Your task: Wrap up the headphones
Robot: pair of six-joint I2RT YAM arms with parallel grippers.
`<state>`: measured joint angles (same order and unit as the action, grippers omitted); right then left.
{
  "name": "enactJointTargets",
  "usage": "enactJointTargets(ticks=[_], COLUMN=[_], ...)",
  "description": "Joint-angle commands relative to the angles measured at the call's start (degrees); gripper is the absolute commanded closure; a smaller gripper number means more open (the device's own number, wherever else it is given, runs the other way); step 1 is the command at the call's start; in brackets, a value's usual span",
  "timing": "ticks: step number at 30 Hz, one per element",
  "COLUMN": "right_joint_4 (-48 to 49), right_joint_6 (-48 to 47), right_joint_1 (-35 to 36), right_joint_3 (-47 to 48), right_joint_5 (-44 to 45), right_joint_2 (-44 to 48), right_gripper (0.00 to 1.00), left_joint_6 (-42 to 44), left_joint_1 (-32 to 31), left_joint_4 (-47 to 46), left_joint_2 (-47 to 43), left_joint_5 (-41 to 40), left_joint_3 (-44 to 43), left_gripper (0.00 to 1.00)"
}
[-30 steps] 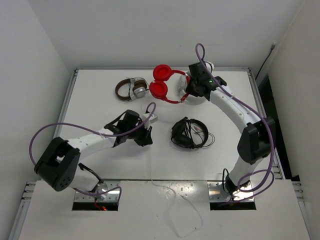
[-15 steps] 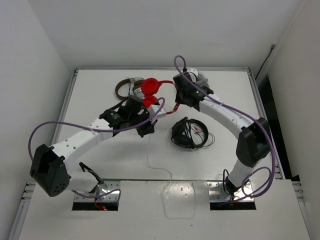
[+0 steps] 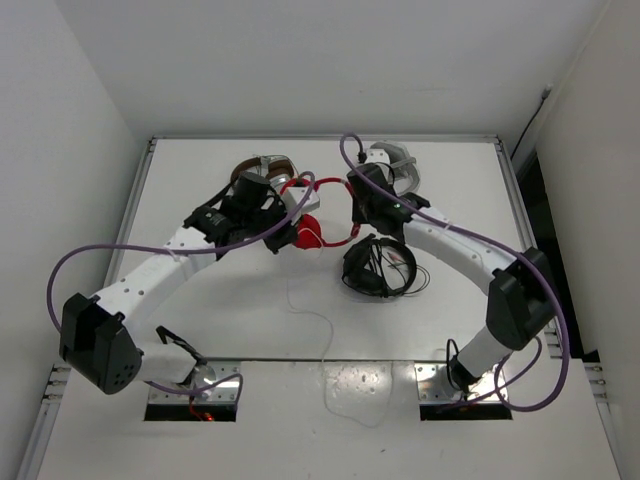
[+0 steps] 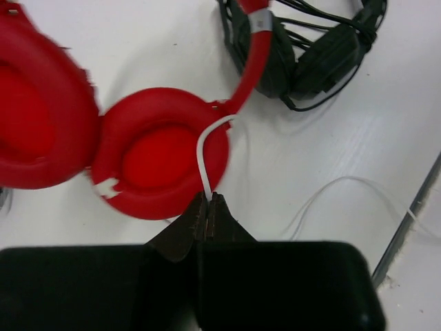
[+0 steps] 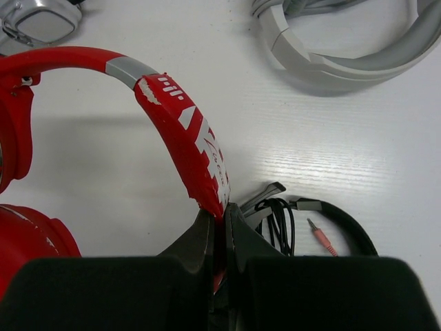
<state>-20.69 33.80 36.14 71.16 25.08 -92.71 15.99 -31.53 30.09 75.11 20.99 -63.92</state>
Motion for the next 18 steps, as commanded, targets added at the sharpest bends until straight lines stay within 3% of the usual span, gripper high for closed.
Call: enactJointTargets(ticks=[1, 14, 18], right_joint_4=[7.1, 9.1, 9.7], right_joint_6=[-0.8, -8.2, -10.7], right_joint_1=[0.5, 4.8, 6.4], right_joint_3=[-0.8, -3.5, -4.7], right_joint_5=[-2.9, -5.4, -2.0], right_joint_2=[4.4, 6.0, 7.0], right_gripper=[1.0, 1.0, 1.0], left_joint_6=[-1.5, -3.9, -3.9], left_joint_1=[1.9, 4.4, 6.7], left_joint_4=[-3.9, -8.8, -9.3], left_joint_2=[-2.1, -1.5, -1.5], left_joint_5=[-0.3, -3.1, -2.5], left_joint_3=[-1.7, -3.6, -4.2], left_gripper=[1.0, 1.0, 1.0])
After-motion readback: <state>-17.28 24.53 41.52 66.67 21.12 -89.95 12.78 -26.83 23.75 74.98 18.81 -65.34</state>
